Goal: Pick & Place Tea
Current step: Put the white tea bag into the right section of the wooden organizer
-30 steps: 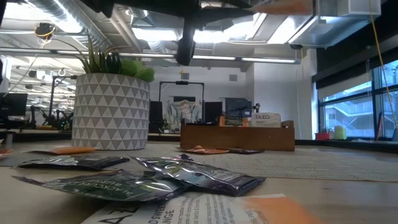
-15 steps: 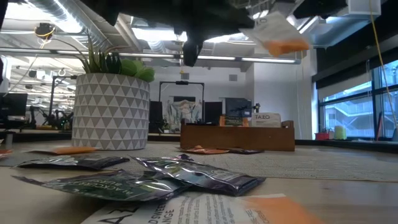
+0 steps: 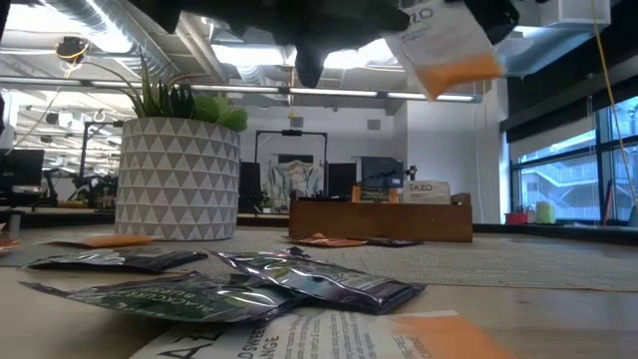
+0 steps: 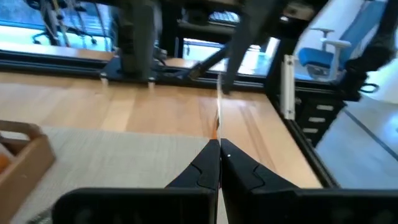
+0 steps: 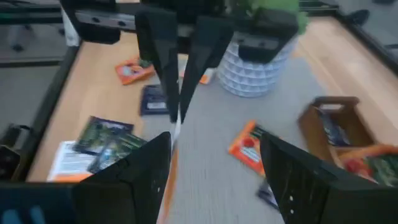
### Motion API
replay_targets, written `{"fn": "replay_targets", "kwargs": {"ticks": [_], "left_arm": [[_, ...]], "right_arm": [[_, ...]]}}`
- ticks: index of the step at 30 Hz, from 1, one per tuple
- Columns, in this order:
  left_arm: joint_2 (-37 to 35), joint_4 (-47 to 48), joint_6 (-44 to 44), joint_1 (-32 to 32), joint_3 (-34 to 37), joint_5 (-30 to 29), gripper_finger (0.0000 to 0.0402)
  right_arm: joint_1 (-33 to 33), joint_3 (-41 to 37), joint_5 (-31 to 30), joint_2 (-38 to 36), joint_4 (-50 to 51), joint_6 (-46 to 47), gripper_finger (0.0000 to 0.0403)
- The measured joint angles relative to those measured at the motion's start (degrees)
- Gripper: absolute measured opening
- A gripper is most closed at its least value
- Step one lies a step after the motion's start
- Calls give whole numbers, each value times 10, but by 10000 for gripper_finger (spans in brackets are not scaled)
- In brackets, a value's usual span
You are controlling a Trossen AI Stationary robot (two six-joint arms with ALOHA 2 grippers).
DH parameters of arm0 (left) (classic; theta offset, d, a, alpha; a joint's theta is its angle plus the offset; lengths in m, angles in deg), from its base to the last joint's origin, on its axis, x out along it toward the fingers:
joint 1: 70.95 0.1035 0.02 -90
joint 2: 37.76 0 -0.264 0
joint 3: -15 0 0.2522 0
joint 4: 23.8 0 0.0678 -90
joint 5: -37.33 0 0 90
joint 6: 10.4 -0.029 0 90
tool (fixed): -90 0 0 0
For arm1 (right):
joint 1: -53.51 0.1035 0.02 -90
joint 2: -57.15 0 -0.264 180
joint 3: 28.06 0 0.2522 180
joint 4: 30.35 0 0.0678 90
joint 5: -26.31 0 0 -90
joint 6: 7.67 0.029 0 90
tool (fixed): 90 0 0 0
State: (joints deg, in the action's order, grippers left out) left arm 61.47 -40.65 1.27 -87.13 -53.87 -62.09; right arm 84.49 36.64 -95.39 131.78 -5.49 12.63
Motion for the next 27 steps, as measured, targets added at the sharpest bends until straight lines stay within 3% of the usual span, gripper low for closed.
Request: {"fn": "replay_targets", "kwargs": {"ticks": [5, 10, 16, 25, 27], "left_arm": [[0, 0, 10, -3, 0, 2, 2], [0, 0, 11, -3, 0, 1, 3], [0, 1, 11, -3, 0, 1, 3], [0, 24, 35, -3, 0, 1, 2], [0, 24, 36, -3, 0, 1, 4]], "right_arm": [[-23, 0, 96, 0, -15, -6, 247], [-45, 0, 115, 10, -17, 18, 224], [-67, 0, 188, 22, -25, 18, 149], [-69, 0, 194, 21, -33, 4, 15], [-69, 0, 194, 21, -32, 4, 8]]}}
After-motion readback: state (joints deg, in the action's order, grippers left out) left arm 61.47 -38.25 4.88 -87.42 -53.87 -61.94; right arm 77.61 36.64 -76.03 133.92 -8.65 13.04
